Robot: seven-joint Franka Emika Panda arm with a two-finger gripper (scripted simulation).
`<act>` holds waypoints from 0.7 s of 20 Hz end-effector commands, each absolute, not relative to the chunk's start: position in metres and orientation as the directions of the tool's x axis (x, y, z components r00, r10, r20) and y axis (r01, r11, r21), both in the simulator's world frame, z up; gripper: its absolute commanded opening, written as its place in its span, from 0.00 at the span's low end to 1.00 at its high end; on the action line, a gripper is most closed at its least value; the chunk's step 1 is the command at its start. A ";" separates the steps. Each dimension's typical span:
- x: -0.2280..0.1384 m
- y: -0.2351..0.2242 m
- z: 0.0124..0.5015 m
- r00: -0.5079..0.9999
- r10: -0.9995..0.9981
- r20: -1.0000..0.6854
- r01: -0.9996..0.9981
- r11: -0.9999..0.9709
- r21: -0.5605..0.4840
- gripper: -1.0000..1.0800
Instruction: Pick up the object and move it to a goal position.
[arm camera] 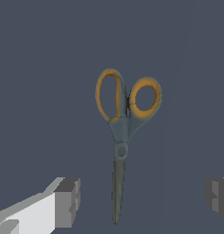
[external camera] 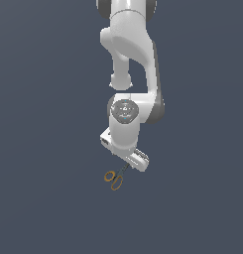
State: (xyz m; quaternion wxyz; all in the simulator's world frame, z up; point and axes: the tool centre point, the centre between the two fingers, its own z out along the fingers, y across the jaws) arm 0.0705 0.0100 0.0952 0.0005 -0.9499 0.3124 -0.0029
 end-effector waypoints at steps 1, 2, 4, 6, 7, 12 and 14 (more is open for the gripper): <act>0.075 0.012 0.087 0.762 -0.647 0.004 -0.647 -0.762 -0.003 0.96; 0.077 0.012 0.084 0.746 -0.666 0.003 -0.666 -0.746 -0.002 0.96; 0.080 0.014 0.078 0.716 -0.698 0.002 -0.698 -0.716 -0.002 0.96; 0.083 0.015 0.073 0.688 -0.726 0.001 -0.726 -0.688 -0.002 0.96; 0.084 0.015 0.071 0.675 -0.737 0.001 -0.737 -0.675 -0.001 0.96; 0.088 0.017 0.062 0.626 -0.780 0.000 -0.780 -0.626 -0.001 0.96; 0.089 0.018 0.060 0.613 -0.790 0.000 -0.790 -0.613 0.000 0.96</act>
